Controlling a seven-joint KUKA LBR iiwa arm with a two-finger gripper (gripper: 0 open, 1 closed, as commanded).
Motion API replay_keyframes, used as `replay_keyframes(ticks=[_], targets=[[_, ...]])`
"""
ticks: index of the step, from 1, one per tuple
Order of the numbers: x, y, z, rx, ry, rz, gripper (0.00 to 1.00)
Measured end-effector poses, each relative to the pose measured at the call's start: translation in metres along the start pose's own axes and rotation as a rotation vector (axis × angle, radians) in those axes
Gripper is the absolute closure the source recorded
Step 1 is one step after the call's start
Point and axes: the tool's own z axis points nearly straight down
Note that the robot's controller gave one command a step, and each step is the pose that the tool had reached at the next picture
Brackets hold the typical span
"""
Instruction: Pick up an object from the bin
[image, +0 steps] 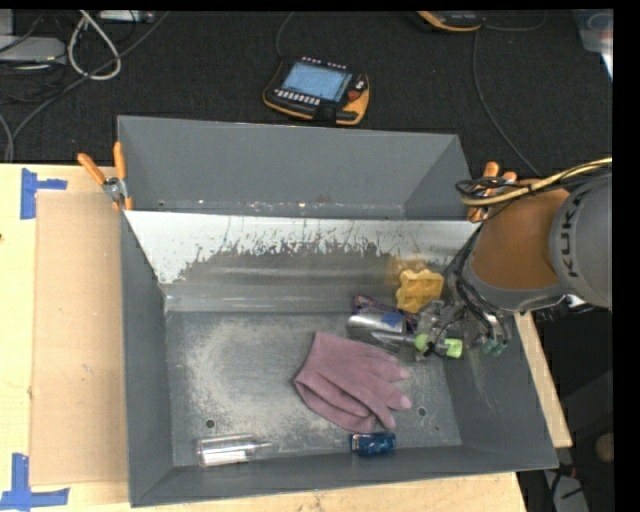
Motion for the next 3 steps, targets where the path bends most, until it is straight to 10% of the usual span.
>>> replay_keyframes(ticks=[3], targets=[[0.001, 0.001, -0.034, 0.0, -0.001, -0.003, 1.0]])
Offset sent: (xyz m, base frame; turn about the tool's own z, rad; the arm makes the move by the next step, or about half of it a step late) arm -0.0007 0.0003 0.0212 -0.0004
